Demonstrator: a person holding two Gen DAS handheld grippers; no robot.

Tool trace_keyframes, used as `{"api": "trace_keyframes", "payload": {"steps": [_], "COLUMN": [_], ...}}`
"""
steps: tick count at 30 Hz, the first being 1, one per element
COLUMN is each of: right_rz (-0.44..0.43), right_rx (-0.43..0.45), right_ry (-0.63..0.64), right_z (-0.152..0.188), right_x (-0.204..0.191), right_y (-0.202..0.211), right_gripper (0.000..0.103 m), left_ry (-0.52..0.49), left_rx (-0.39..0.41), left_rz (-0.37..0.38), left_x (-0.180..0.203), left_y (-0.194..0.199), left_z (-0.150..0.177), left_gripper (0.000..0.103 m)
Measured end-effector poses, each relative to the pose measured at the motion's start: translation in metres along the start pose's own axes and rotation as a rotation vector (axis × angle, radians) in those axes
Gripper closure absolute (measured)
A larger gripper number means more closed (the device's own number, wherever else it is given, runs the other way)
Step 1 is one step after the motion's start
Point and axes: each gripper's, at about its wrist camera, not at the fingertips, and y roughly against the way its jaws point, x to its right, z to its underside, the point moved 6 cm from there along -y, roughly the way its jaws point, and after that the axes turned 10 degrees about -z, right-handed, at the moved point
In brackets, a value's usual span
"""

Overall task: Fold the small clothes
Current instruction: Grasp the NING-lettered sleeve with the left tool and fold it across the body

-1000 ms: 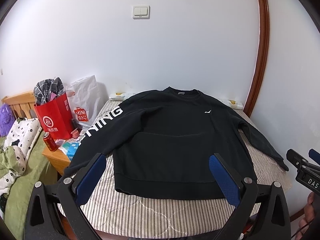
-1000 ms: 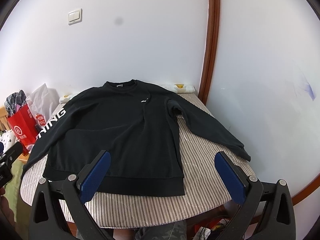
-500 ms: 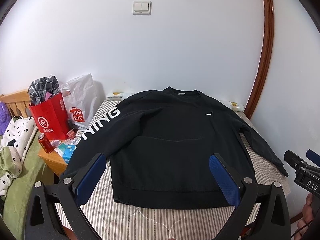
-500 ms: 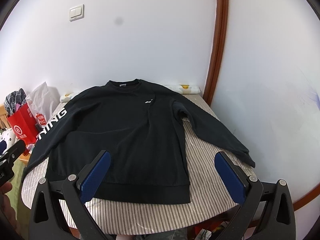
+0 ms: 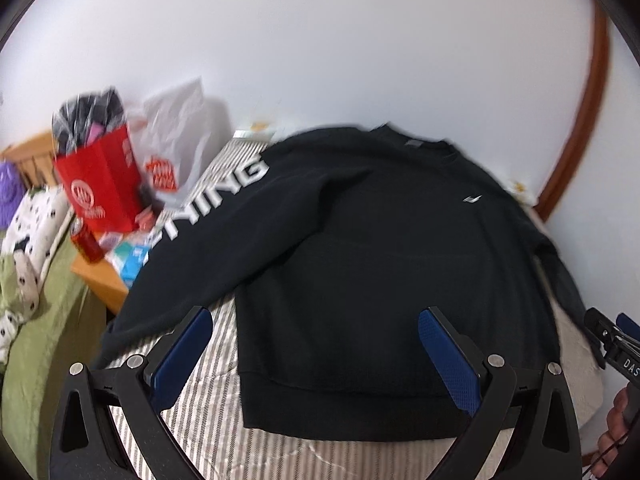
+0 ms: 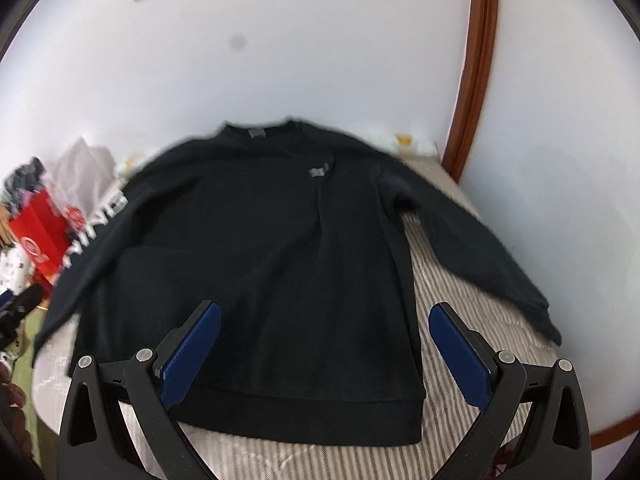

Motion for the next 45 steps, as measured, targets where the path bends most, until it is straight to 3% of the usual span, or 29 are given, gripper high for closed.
{"api": "trace_keyframes", "payload": {"steps": [9,18,27,32,35,36,41,45], "right_rz": [0.04,0.069,0.095,0.137,0.146,0.152,0.16,0.159], "right_rx": [-0.062,-0.15,-0.165,-0.17,-0.188,-0.189,-0.169,-0.136], "right_ry": [-0.017,-0.017,0.029,0.052,0.038,0.033,0.008,-0.006], "right_z": [0.017,0.033,0.038,0.043,0.045,0.045,0.032,0.015], "right_x": [0.021,0.018,0.001,0.004,0.011,0.015,0.03,0.039], "right_y": [-0.067,-0.106,-0.112,-0.113,-0.118,-0.119,-0.12,-0.121], "right_gripper": [0.002,0.002,0.002,0.002,0.002,0.002,0.002,0.002], "left_ry": [0.118,0.356,0.564,0.594,0.554,0.544,0.487,0.375], "left_rx": [-0.115,-0.199,-0.111,-0.101,-0.112,-0.117,-0.028,0.074], "left_rz": [-0.004,0.118,0.242,0.146,0.04,0.02,-0.046,-0.02], "left_x": [-0.044,-0.1,-0.128,-0.14,-0.144,-0.144,-0.136,-0.096], "left_y": [-0.068,-0.111,-0.127,-0.145,-0.154,-0.157,-0.14,-0.115], "left_z": [0.022,0.058,0.051,0.038,0.03,0.026,-0.013,-0.058], "left_gripper": [0.001,0.016,0.021,0.044,0.073,0.089,0.094,0.095]}}
